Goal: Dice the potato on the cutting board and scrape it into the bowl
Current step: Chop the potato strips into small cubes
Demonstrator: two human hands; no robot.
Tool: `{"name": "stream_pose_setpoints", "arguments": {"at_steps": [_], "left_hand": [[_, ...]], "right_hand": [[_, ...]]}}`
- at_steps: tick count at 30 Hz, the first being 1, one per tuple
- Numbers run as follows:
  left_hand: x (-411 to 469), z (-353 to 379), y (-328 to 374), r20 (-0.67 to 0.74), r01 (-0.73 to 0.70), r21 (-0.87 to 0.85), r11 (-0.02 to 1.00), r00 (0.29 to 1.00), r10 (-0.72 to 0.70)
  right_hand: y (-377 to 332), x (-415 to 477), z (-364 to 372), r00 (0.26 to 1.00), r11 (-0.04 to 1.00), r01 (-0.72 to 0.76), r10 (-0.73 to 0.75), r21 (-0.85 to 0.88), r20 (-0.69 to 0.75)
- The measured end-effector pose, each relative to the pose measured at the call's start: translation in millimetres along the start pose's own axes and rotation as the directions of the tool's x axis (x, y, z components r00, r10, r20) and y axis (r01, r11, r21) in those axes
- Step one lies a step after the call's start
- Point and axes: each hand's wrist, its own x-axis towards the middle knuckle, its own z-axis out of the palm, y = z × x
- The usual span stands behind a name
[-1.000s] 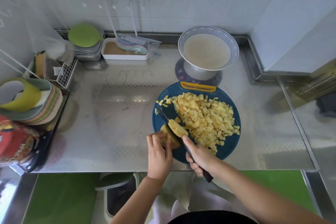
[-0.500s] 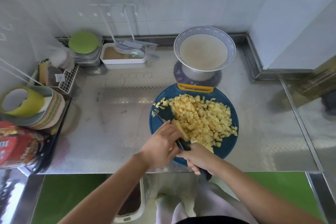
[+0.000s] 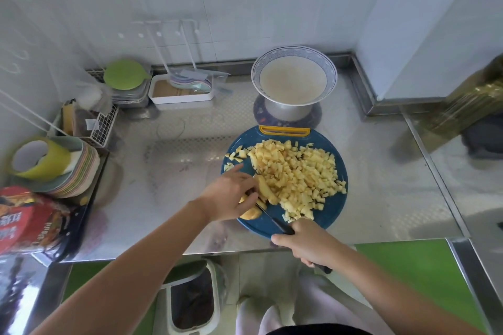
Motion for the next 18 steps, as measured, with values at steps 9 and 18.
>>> {"name": "stream_pose_setpoints", "arguments": {"at_steps": [9,18], "left_hand": [[-27.9,-10.5,17.8,-0.431,0.372,-0.405,0.835,0.728,-0.534],[-44.4,14.5,18.3,0.484,0.718,-0.697,0.007,0.476,-0.734]], "right_hand": [[5.3,-16.6,23.4,0.992,0.997,0.069,-0.064,0.042,-0.108],[-6.9,-1.7,60.6,0.957,0.979,0.092,-0.138,-0.182,-0.256]]}}
